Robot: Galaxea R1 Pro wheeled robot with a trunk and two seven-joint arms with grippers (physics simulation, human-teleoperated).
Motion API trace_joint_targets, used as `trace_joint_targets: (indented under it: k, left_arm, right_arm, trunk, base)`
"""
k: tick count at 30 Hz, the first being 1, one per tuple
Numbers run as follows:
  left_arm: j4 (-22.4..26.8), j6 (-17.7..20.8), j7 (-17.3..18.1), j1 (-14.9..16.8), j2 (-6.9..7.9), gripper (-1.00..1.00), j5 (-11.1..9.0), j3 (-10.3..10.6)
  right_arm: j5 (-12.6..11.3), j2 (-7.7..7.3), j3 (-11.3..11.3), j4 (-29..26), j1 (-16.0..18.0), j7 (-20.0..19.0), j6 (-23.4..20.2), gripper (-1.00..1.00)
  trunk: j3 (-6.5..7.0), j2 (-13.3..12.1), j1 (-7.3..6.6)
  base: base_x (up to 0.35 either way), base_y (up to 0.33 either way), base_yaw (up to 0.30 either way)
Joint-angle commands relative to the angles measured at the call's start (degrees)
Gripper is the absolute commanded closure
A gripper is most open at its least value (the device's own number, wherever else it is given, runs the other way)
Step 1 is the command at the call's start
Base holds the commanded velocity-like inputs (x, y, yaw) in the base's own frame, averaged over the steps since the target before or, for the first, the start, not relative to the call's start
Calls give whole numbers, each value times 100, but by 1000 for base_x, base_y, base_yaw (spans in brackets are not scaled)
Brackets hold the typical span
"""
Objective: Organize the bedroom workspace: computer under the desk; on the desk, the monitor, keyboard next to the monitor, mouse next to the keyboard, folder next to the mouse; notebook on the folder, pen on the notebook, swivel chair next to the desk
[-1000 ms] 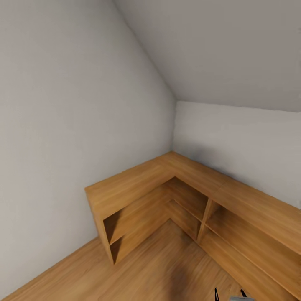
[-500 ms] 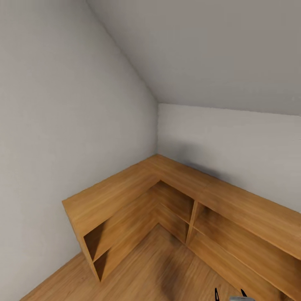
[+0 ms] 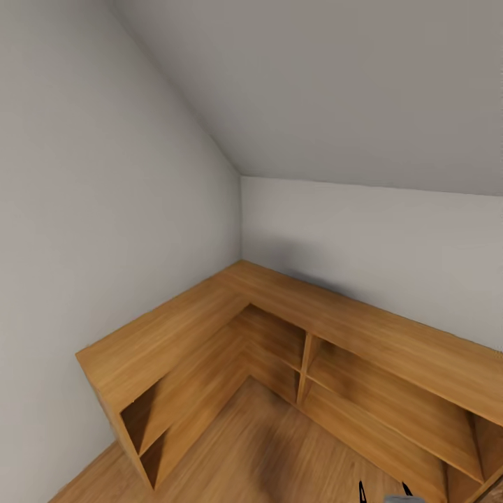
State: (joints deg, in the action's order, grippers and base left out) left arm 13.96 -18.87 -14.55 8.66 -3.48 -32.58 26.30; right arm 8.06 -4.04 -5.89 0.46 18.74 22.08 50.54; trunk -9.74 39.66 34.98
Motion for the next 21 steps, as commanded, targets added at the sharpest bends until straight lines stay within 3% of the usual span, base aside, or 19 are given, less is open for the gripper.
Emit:
trace_joint_targets:
  k: [1,9,21]
  left_arm:
    - [2,-15,-39,4,2,-100,-26,53]
    - [2,-12,-39,4,9,-100,-33,43]
    - [2,-12,-39,4,9,-100,-38,33]
  right_arm:
    - [27,0,-43,7,7,60,-2,-100]
    - [21,-7,-43,7,7,60,-8,-100]
    - [20,-16,-43,5,7,60,-17,-100]
  trunk:
    - [-3,7,2]
    - [39,7,2]
    - [104,7,2]
  base:
    - [0,279,-233]
    - [52,227,-231]
    - [8,22,-228]
